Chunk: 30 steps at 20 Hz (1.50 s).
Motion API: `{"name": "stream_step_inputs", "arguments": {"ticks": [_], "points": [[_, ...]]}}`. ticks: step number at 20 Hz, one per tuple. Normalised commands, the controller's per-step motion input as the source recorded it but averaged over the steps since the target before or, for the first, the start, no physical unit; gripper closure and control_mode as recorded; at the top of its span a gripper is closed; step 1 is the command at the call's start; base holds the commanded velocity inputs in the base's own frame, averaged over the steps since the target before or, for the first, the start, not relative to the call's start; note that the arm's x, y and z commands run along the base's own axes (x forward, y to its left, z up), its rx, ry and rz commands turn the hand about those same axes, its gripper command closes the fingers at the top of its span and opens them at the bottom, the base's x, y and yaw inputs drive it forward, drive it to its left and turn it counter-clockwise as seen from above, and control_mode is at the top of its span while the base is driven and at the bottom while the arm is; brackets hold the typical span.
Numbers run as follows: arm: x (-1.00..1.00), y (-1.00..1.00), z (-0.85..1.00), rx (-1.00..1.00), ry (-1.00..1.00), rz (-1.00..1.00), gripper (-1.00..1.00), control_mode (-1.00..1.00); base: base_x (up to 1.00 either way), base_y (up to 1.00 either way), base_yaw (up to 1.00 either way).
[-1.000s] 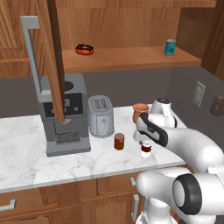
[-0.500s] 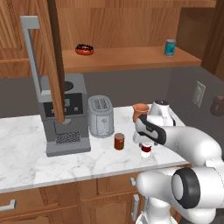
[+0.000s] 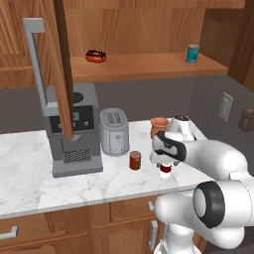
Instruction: Pick the cans from the counter and place them in their designated side in the cabinet.
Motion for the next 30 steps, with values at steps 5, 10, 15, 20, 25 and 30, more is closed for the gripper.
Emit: {"name": "stream_step_inputs", "arguments": {"ticks": [5,10,15,20,25,30], "points": [[0.03,0.00,-0.13,0.00,0.00,0.00,-1.00,-1.00,0.00,0.00,0.00],[0.00,0.00,-0.16,0.00,0.02,0.00,1.00,-1.00,0.00,0.00,0.00],[0.00,0.00,-0.05,0.02,0.01,0.00,1.00,-1.00,0.00,0.00,0.00],[-0.01,0.03,0.01,0.01,-0.02,0.00,1.00,-1.00,0.00,0.00,0.00],[-0.08,0.00,0.32,0.00,-0.10,0.00,1.00,-1.00,0.00,0.00,0.00],[-0.17,0.00,0.55,0.00,-0.14,0.00,1.00,-1.00,0.00,0.00,0.00]]}}
